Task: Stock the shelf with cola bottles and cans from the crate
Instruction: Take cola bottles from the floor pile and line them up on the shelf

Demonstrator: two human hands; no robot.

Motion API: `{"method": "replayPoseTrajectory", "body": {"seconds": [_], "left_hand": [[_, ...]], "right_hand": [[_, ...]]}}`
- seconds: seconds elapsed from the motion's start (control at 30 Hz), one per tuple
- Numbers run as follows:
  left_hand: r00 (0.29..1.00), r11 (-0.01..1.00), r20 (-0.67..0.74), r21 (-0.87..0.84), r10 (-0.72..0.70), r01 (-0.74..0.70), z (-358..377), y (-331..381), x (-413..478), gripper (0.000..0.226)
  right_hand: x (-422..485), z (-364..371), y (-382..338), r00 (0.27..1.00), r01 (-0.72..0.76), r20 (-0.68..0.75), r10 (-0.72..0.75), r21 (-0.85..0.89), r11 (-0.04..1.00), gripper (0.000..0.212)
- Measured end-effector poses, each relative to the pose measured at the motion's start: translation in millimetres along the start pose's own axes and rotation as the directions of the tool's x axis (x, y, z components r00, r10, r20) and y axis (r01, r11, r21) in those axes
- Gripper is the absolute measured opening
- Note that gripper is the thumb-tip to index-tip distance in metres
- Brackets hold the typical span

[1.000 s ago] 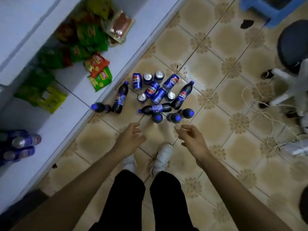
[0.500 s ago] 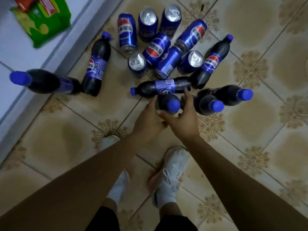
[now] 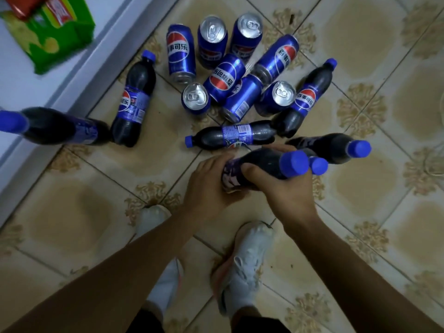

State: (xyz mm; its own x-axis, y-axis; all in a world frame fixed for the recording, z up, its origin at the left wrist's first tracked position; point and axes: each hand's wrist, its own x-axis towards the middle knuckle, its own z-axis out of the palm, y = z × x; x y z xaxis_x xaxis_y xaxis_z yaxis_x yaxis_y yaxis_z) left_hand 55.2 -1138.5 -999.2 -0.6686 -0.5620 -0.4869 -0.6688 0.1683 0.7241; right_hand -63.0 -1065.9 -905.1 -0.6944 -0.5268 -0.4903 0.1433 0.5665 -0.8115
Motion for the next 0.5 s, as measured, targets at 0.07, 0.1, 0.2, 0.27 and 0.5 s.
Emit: {"method": "replayPoseTrajectory", "body": {"seconds": [0.07, 0.1, 0.2, 0.27, 0.5], "left_hand": [[1.0, 0.999, 0.016, 0.043, 0.011, -0.012, -27, 18, -16, 0.084], [1.0, 0.997, 0.011, 0.067, 0.026, -0.026, -43, 30, -24, 0.081], [0.999, 0.994, 0.03, 0.1, 0.028, -0.031, -93, 76, -48, 0.064], [0.997, 0.995, 0.081, 0.097, 0.014, -0.021, -129, 113, -70, 0.056], [0.907, 0.92, 0.419, -0.332, -0.053, 0.207, -252, 242, -177, 0.017]], "right_hand": [[-16, -14, -37, 0.995, -0.044, 0.089, 0.038, 0.065, 0.997, 0.032], [-22, -20, -57, 0.992, -0.063, 0.119, 0.052, 0.088, 0.994, 0.028], [-39, -37, -115, 0.984, -0.12, 0.151, 0.097, 0.149, 0.982, 0.016], [-50, -48, -155, 0.969, -0.191, 0.188, 0.161, 0.151, 0.97, 0.009], [-125, -93, -309, 0.892, -0.288, 0.37, 0.261, 0.018, 0.957, 0.047]]}}
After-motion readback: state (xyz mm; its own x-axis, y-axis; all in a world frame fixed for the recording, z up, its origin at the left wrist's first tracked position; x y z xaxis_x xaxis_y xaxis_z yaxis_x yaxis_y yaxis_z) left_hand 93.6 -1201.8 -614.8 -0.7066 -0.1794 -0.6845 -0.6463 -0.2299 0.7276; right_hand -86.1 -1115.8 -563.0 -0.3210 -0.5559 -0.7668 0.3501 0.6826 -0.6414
